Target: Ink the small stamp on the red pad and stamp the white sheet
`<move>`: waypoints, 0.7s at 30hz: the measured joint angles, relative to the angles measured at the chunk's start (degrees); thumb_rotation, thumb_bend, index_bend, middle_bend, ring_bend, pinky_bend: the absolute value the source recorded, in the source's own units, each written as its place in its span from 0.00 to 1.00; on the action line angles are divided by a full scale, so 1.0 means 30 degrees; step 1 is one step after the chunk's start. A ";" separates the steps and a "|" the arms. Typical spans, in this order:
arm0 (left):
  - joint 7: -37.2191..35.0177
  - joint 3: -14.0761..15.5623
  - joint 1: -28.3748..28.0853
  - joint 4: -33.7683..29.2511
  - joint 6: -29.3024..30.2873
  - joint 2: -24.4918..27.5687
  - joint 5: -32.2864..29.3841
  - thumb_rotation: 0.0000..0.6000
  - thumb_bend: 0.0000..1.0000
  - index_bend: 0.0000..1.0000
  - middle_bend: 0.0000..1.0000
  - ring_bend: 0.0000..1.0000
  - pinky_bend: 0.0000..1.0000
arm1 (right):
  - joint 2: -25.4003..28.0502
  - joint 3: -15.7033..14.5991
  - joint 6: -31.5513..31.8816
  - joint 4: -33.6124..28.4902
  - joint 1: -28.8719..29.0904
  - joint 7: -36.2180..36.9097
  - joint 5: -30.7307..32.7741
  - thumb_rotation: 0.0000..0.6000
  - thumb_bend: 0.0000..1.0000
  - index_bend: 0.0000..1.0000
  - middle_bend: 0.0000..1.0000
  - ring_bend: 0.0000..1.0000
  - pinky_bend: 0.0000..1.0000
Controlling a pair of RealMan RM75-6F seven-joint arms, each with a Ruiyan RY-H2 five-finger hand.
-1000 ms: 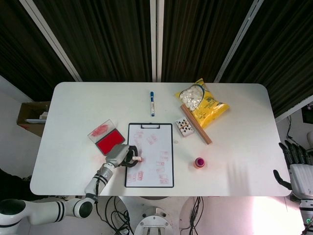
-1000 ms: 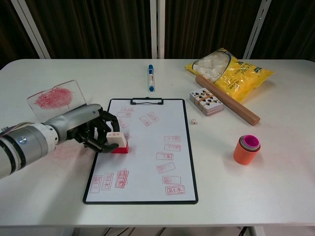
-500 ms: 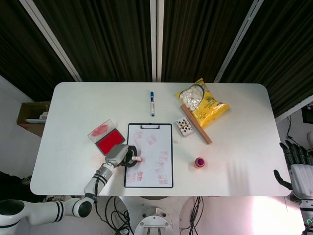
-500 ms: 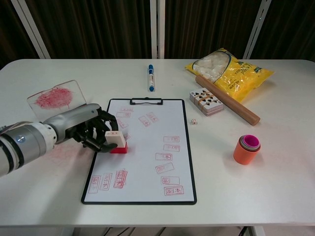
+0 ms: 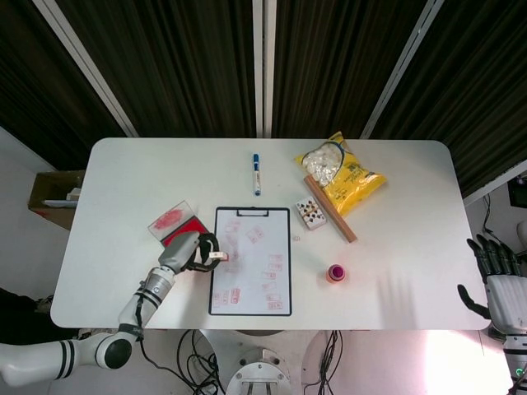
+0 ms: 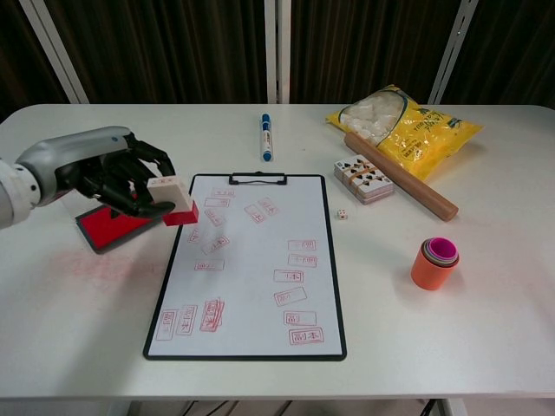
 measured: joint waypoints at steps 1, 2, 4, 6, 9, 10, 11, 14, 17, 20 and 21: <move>-0.0194 0.0140 0.0255 -0.0111 0.0177 0.0318 0.0218 1.00 0.48 0.75 0.75 0.60 0.71 | 0.0023 0.0005 -0.0002 -0.0053 0.0005 -0.0033 0.0002 1.00 0.25 0.00 0.00 0.00 0.00; -0.0335 0.0296 0.0447 -0.0126 0.0282 0.0510 0.0393 1.00 0.48 0.75 0.75 0.60 0.71 | 0.0047 0.0008 -0.0003 -0.0106 0.0010 -0.0071 0.0002 1.00 0.25 0.00 0.00 0.00 0.00; -0.0690 0.0776 0.0824 -0.0031 0.0507 0.0817 0.0834 1.00 0.48 0.75 0.75 0.60 0.71 | 0.0095 0.0010 0.0011 -0.0217 0.0013 -0.0166 -0.0011 1.00 0.25 0.00 0.00 0.00 0.00; -0.1043 0.1234 0.1242 0.0194 0.0758 0.1049 0.1296 1.00 0.48 0.75 0.75 0.60 0.71 | 0.0121 0.0013 0.0024 -0.0277 0.0015 -0.0262 -0.0017 1.00 0.25 0.00 0.00 0.00 0.00; -0.2045 0.1887 0.1936 0.0751 0.1151 0.1327 0.2069 1.00 0.48 0.75 0.75 0.60 0.71 | 0.0088 0.0011 -0.0044 -0.0321 0.0049 -0.0387 -0.0005 1.00 0.25 0.00 0.00 0.00 0.00; -0.2487 0.2115 0.2195 0.1105 0.1315 0.1381 0.2387 1.00 0.48 0.75 0.75 0.60 0.71 | 0.0060 0.0009 -0.0074 -0.0332 0.0065 -0.0419 -0.0002 1.00 0.25 0.00 0.00 0.00 0.00; -0.2807 0.2263 0.2373 0.1415 0.1440 0.1387 0.2620 1.00 0.48 0.75 0.75 0.60 0.71 | 0.0031 0.0003 -0.0101 -0.0341 0.0080 -0.0454 -0.0006 1.00 0.25 0.00 0.00 0.00 0.00; -0.3920 0.2637 0.2873 0.2529 0.1815 0.1229 0.3332 1.00 0.48 0.75 0.75 0.60 0.71 | -0.0050 -0.0039 -0.0141 -0.0372 0.0107 -0.0600 -0.0063 1.00 0.25 0.00 0.00 0.00 0.00; -0.4815 0.2827 0.3190 0.3674 0.2071 0.0786 0.3861 1.00 0.48 0.75 0.75 0.60 0.71 | -0.0071 -0.0064 -0.0114 -0.0427 0.0095 -0.0773 -0.0091 1.00 0.25 0.00 0.00 0.00 0.00; -0.5464 0.2946 0.3356 0.4684 0.2087 0.0237 0.4174 1.00 0.48 0.75 0.75 0.60 0.71 | -0.0032 -0.0072 -0.0042 -0.0505 0.0041 -0.0903 -0.0063 1.00 0.25 0.00 0.00 0.00 0.00; -0.5618 0.2979 0.3382 0.4942 0.2023 0.0083 0.4219 1.00 0.48 0.75 0.75 0.60 0.71 | -0.0011 -0.0070 0.0003 -0.0527 0.0010 -0.0905 -0.0043 1.00 0.25 0.00 0.00 0.00 0.00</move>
